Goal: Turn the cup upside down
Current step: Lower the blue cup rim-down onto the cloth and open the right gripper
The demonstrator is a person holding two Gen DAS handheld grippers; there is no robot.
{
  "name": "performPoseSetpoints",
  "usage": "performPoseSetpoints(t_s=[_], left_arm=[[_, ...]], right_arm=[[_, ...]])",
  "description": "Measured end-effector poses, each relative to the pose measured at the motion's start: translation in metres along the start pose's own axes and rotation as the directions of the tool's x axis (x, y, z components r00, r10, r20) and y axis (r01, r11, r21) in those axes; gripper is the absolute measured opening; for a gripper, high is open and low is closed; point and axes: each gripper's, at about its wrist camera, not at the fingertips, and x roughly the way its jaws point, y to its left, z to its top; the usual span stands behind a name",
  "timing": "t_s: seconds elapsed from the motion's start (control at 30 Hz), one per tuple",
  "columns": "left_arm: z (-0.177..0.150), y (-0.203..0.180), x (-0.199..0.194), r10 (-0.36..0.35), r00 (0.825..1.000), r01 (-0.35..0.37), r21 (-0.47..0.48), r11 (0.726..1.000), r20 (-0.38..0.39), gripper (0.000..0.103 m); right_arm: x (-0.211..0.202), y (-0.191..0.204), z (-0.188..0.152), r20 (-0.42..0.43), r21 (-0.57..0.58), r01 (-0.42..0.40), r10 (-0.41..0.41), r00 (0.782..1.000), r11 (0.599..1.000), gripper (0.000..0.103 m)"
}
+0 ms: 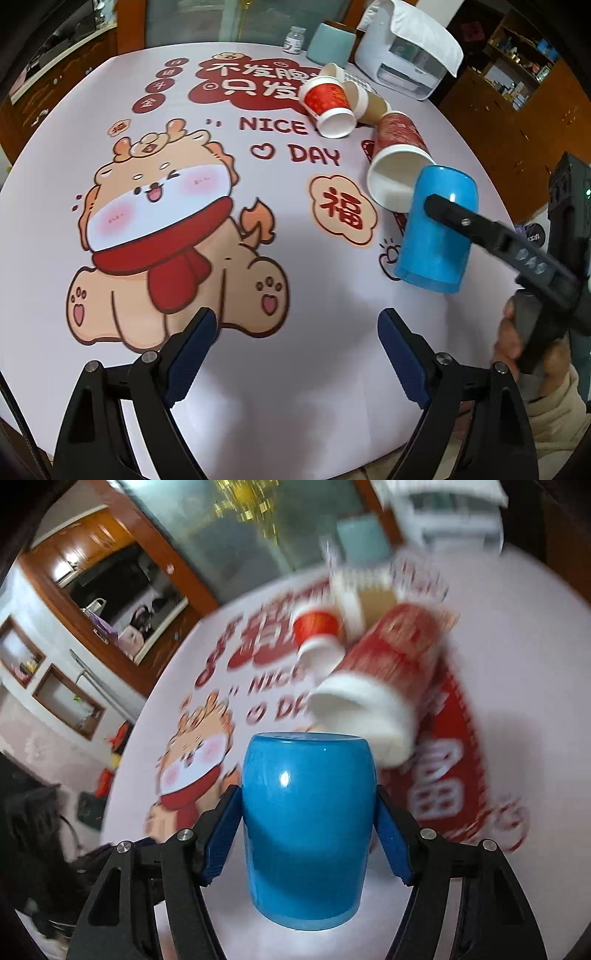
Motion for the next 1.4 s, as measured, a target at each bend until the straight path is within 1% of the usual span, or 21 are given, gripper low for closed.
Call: performPoseSetpoints(t_s=[0.13,0.23,0.37,0.47,0.57,0.63,0.73,0.8,0.83,0.87,0.9,0.97,1.1,1.23,1.37,1.4], left_arm=[[0.002,-0.011,0.003,0.016,1.0,-0.016,0.004,1.0,0.016,0.088],[0.004,-0.014,0.003,0.036,0.999,-0.036,-0.013,0.999,0.034,0.088],[0.006,-0.014,0.002,0.051,0.997,-0.049,-0.037,0.998,0.054,0.088],[0.005,-0.014,0.001,0.059,0.997,-0.056,-0.041,0.998,0.056,0.088],[0.002,-0.018,0.0,0.066,0.996,-0.065,-0.034,0.997,0.058,0.088],[0.001,-0.021,-0.001,0.071,0.995,-0.07,-0.025,0.997,0.063,0.088],[-0.001,-0.027,-0.005,0.082,0.994,-0.081,-0.009,0.997,0.072,0.088],[-0.002,-0.031,-0.008,0.087,0.993,-0.087,0.0,0.996,0.08,0.089],[-0.003,-0.033,-0.009,0.088,0.993,-0.089,0.003,0.996,0.084,0.089],[-0.003,-0.034,-0.011,0.089,0.992,-0.09,0.007,0.996,0.089,0.091],[-0.004,-0.036,-0.013,0.09,0.991,-0.092,0.008,0.996,0.094,0.094],[-0.006,-0.039,-0.018,0.093,0.99,-0.095,0.01,0.995,0.108,0.096],[-0.009,-0.048,-0.029,0.11,0.985,-0.113,0.022,0.993,0.135,0.097],[-0.011,-0.059,-0.044,0.151,0.976,-0.157,0.024,0.987,0.16,0.097],[-0.007,-0.072,-0.064,0.187,0.964,-0.194,0.018,0.981,0.188,0.097],[-0.005,-0.076,-0.069,0.195,0.961,-0.202,0.016,0.979,0.198,0.101]], right_arm=[[-0.002,-0.006,-0.01,0.09,-0.071,0.07,-0.064,0.994,0.995,0.069],[-0.005,0.0,-0.023,0.166,-0.135,0.091,-0.068,0.984,0.987,0.069],[-0.008,0.008,-0.041,0.214,-0.193,0.105,-0.063,0.975,0.976,0.07],[-0.012,0.013,-0.051,0.234,-0.24,0.113,-0.056,0.971,0.964,0.07],[-0.018,0.017,-0.064,0.235,-0.294,0.122,-0.052,0.971,0.948,0.07],[-0.021,0.019,-0.071,0.222,-0.32,0.124,-0.052,0.974,0.939,0.071],[-0.023,0.021,-0.08,0.181,-0.338,0.117,-0.057,0.982,0.934,0.072],[-0.026,0.022,-0.085,0.168,-0.34,0.119,-0.065,0.984,0.933,0.074],[-0.028,0.023,-0.086,0.16,-0.339,0.114,-0.062,0.985,0.934,0.077],[-0.031,0.022,-0.087,0.155,-0.335,0.104,-0.055,0.986,0.937,0.079],[-0.035,0.022,-0.087,0.151,-0.33,0.097,-0.048,0.987,0.939,0.08],[-0.045,0.022,-0.087,0.146,-0.32,0.077,-0.031,0.989,0.944,0.08],[-0.072,0.019,-0.086,0.148,-0.297,0.062,-0.018,0.989,0.953,0.08],[-0.109,0.011,-0.079,0.125,-0.216,0.039,-0.012,0.992,0.976,0.08],[-0.144,0.01,-0.064,0.111,-0.132,0.056,-0.042,0.993,0.99,0.081],[-0.151,0.011,-0.059,0.11,-0.119,0.063,-0.05,0.993,0.991,0.081]])
